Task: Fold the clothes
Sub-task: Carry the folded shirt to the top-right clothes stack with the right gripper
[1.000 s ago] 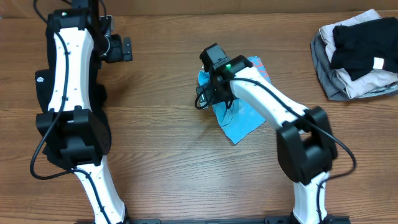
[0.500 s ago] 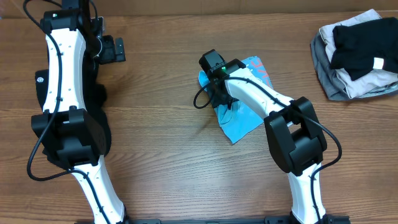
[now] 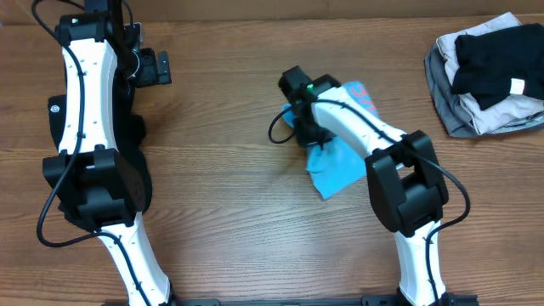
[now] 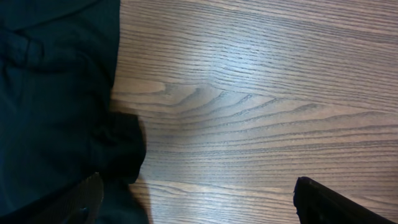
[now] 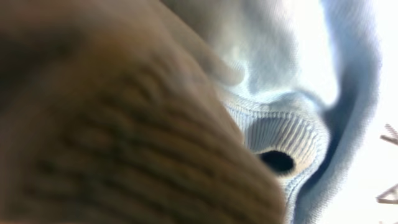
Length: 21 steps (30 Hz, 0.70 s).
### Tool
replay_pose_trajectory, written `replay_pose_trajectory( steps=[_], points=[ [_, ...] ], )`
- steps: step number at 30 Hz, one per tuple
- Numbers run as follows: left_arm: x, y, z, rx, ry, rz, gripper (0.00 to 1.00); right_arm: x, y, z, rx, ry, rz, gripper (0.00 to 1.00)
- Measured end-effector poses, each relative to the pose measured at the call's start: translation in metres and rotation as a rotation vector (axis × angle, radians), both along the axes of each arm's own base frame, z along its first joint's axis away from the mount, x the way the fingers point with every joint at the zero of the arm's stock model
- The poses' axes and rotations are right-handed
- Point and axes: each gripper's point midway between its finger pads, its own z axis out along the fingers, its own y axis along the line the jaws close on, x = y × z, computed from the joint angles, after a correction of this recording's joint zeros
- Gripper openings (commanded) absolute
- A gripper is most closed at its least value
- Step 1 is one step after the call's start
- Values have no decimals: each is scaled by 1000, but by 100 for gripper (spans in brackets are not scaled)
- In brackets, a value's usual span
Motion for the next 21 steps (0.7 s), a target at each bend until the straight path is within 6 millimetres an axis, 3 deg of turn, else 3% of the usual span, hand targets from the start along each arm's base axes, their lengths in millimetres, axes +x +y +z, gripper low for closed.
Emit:
replay_pose_trajectory(
  steps=[4, 8, 14, 21],
  points=[
    [0, 0, 0, 0, 0, 0, 100, 20, -26, 38, -1, -21, -73, 4],
    [0, 0, 0, 0, 0, 0, 100, 50, -56, 101, 32, -124, -143, 4],
    [0, 0, 0, 0, -1, 0, 100, 74, -98, 176, 65, -282, -207, 4],
    [1, 0, 0, 0, -3, 0, 100, 85, -174, 235, 38, -442, -345, 4]
  ],
)
